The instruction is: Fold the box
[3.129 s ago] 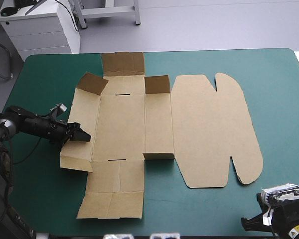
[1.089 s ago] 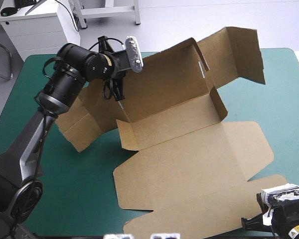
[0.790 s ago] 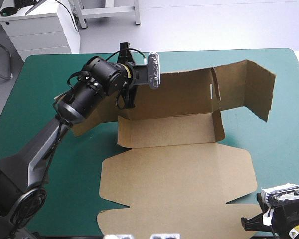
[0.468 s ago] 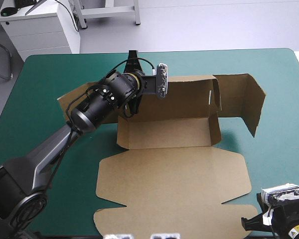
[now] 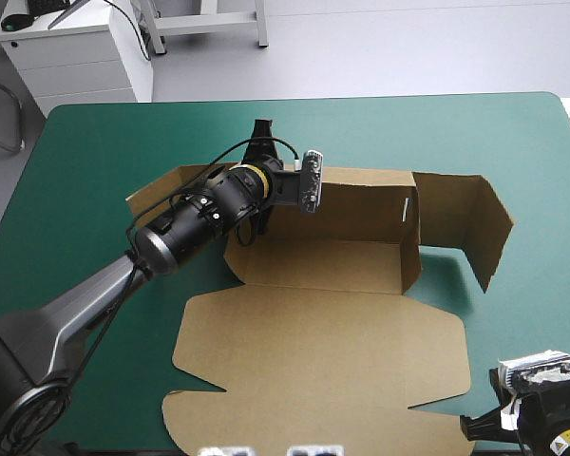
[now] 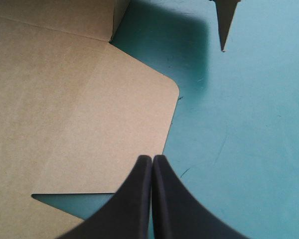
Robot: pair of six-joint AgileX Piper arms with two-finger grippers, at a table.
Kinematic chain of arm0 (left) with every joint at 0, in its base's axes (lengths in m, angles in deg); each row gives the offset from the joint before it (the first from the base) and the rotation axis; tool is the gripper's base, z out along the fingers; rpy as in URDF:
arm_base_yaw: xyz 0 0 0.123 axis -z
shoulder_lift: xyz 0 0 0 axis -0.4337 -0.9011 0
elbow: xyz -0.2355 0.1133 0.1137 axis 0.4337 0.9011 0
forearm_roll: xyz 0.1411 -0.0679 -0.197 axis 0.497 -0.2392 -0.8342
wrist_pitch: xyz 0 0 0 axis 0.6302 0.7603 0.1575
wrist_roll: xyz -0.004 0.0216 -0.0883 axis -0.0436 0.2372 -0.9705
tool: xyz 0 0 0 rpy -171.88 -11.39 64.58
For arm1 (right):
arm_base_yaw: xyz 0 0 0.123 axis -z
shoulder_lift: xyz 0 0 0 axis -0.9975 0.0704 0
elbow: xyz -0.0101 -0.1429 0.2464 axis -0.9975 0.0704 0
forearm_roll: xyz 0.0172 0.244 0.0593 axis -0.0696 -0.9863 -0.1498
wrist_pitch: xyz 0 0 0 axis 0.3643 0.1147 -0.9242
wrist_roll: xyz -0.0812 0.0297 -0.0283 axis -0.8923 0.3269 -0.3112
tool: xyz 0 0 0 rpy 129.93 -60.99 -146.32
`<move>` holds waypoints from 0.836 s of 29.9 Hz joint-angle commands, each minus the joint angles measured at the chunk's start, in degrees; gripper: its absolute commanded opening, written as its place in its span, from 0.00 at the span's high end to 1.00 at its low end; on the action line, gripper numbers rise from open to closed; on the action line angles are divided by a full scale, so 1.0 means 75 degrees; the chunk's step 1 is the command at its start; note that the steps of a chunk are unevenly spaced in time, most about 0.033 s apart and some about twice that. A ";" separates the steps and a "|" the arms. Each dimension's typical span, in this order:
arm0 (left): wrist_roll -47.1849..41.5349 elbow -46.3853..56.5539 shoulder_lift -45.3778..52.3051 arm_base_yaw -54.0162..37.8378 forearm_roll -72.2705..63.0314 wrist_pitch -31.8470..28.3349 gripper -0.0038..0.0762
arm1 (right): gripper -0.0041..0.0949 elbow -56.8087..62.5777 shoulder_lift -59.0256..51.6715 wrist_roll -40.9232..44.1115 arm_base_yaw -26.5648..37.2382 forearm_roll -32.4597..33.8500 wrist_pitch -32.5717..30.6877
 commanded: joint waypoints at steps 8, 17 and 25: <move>-0.2999 0.0473 0.0430 0.0069 0.2961 -0.0644 0.96 | 0.97 -0.0184 0.0106 -0.0039 -0.0015 -0.0094 0.0450; -0.2892 0.0487 0.0430 0.0069 0.2975 -0.1073 0.96 | 0.97 -0.0184 0.0106 -0.0055 -0.0015 -0.0094 0.0450; -0.2736 0.0504 0.0430 0.0069 0.2975 -0.1340 0.96 | 0.97 -0.0420 0.0106 0.0364 -0.0015 -0.0351 0.0876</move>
